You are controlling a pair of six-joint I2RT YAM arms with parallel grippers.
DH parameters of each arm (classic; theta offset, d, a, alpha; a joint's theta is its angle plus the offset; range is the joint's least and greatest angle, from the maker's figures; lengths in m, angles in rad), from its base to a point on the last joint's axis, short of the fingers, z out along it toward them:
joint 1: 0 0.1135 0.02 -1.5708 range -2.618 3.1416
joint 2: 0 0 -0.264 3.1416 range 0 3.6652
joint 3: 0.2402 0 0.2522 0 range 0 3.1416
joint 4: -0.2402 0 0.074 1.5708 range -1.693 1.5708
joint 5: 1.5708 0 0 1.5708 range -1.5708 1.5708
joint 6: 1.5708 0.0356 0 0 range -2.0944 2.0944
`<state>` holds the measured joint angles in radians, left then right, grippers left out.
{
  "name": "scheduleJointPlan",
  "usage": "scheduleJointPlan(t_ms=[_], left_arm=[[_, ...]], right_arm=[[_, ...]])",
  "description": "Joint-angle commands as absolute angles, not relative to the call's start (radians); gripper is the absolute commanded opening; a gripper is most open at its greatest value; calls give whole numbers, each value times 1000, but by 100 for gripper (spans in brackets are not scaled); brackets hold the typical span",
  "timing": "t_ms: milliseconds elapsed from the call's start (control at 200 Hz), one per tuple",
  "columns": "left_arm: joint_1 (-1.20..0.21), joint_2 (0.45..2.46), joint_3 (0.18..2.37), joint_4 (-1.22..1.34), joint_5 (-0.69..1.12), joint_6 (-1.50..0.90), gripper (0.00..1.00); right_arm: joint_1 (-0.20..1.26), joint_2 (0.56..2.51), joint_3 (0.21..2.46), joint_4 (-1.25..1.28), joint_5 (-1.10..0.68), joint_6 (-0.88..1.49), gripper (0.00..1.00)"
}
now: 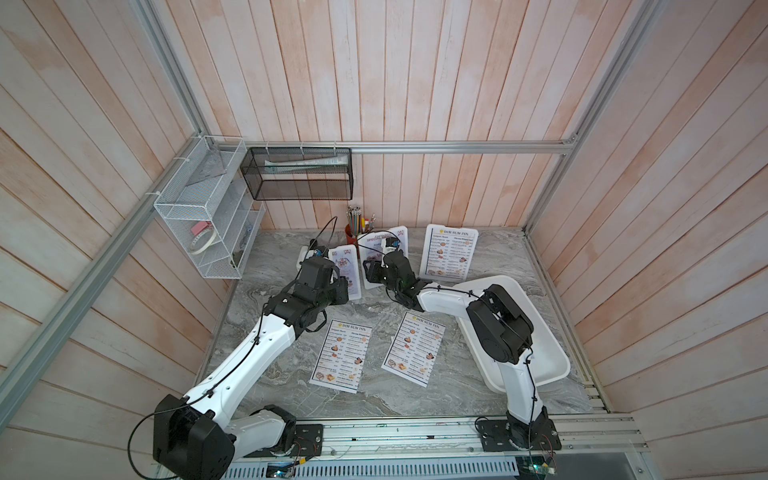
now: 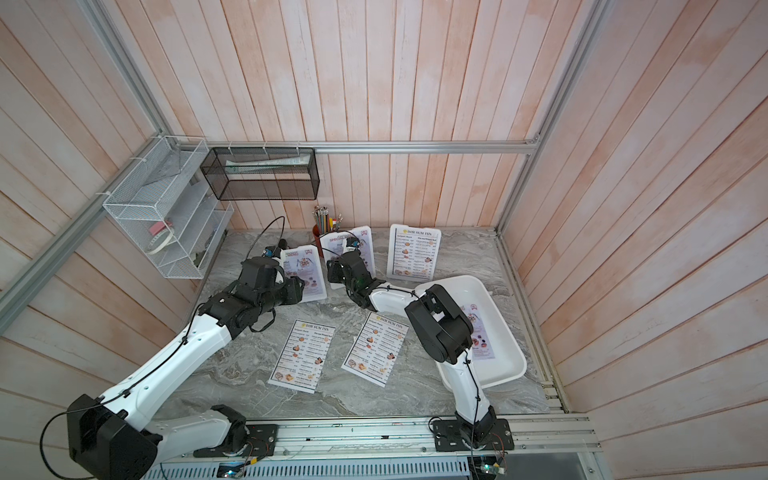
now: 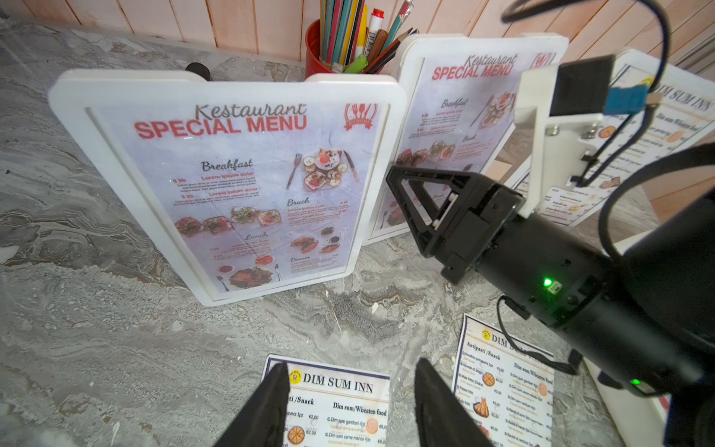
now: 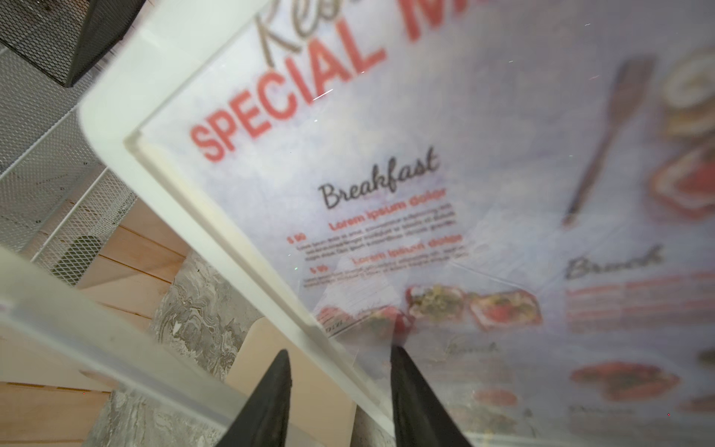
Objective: Replace the menus in the menu holders
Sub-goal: Move the menu holder to the center of the board.
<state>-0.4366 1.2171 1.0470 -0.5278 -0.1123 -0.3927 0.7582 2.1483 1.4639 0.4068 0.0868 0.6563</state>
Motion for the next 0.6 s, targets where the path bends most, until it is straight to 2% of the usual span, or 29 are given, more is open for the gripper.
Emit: scheduleJointPlan(t_ms=[0, 300, 595], left_arm=[[-429, 1201, 1039, -531, -121, -379, 54], [-430, 1191, 1038, -538, -124, -379, 54], [-430, 1209, 1044, -526, -91, -385, 54]], right_arm=[[750, 2197, 1513, 398, 68, 661, 43], [741, 2175, 1519, 396, 57, 625, 47], [728, 1972, 1406, 312, -32, 375, 59]])
